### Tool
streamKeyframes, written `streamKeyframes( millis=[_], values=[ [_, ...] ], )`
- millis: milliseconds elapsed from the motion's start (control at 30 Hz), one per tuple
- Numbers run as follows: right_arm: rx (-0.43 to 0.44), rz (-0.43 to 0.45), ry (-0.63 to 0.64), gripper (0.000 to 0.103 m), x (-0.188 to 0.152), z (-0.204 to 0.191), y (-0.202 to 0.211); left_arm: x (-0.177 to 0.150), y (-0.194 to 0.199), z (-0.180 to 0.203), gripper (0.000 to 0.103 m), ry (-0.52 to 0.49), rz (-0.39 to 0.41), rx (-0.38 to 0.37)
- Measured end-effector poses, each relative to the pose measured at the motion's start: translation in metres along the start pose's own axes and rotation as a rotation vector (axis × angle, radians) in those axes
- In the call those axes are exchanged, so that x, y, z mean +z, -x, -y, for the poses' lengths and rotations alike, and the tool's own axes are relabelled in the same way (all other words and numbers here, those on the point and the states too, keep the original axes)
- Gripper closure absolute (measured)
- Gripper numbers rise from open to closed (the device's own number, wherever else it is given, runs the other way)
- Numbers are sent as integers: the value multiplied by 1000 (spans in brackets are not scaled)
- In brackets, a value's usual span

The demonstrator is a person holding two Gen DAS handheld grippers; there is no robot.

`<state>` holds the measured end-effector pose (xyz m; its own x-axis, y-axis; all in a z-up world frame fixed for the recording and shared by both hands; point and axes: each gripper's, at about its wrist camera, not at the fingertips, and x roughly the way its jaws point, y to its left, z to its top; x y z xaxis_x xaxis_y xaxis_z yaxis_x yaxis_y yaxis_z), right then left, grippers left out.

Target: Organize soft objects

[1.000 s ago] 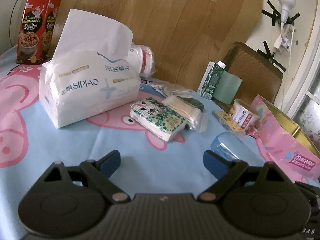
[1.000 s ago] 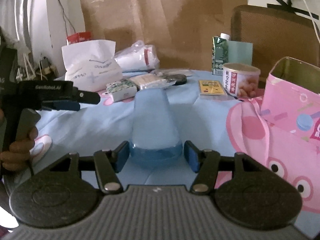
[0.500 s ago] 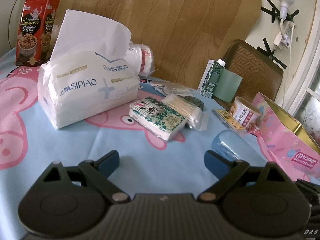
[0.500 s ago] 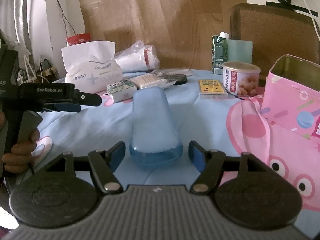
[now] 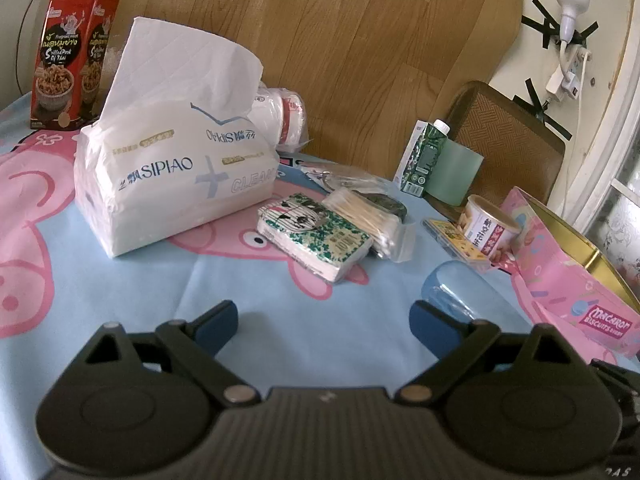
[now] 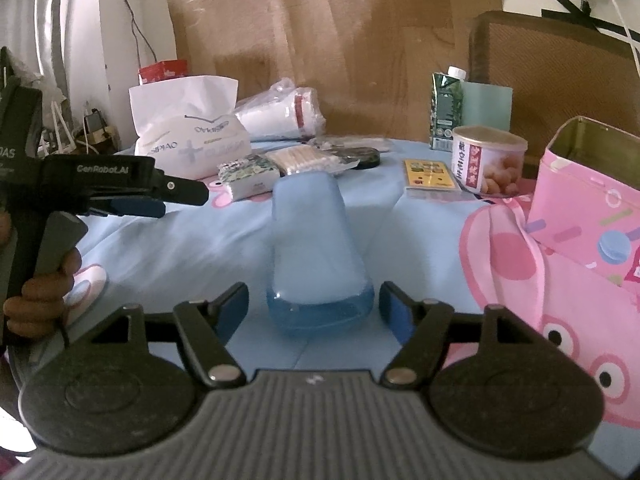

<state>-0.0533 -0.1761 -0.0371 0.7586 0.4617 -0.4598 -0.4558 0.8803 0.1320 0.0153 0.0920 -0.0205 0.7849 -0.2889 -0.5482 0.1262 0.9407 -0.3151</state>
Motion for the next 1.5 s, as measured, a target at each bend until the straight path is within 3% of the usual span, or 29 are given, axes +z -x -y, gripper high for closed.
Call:
streamKeyframes(
  millis=[100, 167, 900, 1500],
  values=[
    [-6, -4, 6, 47, -1, 0, 0, 0, 0, 0, 7, 0, -1, -1],
    [0, -4, 8, 47, -1, 0, 2, 0, 0, 0, 6, 0, 0, 0],
    [31, -11, 93, 46, -13, -6, 20, 0, -1, 5, 6, -18, -10, 18],
    [51, 2, 78, 36, -14, -3, 23, -1, -2, 9, 6, -48, -30, 18]
  ],
)
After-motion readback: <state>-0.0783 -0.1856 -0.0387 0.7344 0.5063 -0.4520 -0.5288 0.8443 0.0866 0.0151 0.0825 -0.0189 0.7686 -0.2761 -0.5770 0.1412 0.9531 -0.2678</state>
